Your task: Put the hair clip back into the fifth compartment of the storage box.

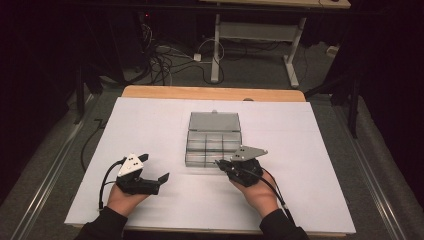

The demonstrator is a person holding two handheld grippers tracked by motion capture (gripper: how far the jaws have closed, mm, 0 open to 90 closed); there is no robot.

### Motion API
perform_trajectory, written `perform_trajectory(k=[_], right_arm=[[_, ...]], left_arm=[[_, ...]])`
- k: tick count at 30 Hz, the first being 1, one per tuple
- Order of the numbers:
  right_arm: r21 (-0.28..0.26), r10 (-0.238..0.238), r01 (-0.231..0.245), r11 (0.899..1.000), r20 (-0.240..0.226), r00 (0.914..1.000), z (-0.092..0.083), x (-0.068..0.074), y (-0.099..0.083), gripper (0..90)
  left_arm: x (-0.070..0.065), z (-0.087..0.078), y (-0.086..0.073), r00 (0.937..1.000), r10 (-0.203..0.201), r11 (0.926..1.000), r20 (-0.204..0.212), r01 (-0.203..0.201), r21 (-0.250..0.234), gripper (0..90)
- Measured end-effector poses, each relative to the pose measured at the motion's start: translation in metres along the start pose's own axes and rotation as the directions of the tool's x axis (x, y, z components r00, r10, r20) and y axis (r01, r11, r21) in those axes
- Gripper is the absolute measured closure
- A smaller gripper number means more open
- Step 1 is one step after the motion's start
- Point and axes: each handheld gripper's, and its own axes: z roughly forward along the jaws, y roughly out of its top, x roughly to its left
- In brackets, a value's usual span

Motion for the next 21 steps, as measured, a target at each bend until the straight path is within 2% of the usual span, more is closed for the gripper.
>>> perform_trajectory(k=[9, 21], right_arm=[[-0.003, -0.001, 0.001, 1.0, 0.008, 1.0, 0.011, -0.005, 0.01, 85.7], [0.019, 0.001, -0.001, 1.0, 0.021, 0.9998, 0.03, -0.014, 0.024, 85.6]], left_arm=[[0.001, 0.0, 0.0, 1.0, -0.003, 1.0, 0.002, 0.003, -0.002, 0.0], [0.001, 0.001, -0.001, 1.0, -0.005, 1.0, 0.004, 0.005, -0.002, 0.0]])
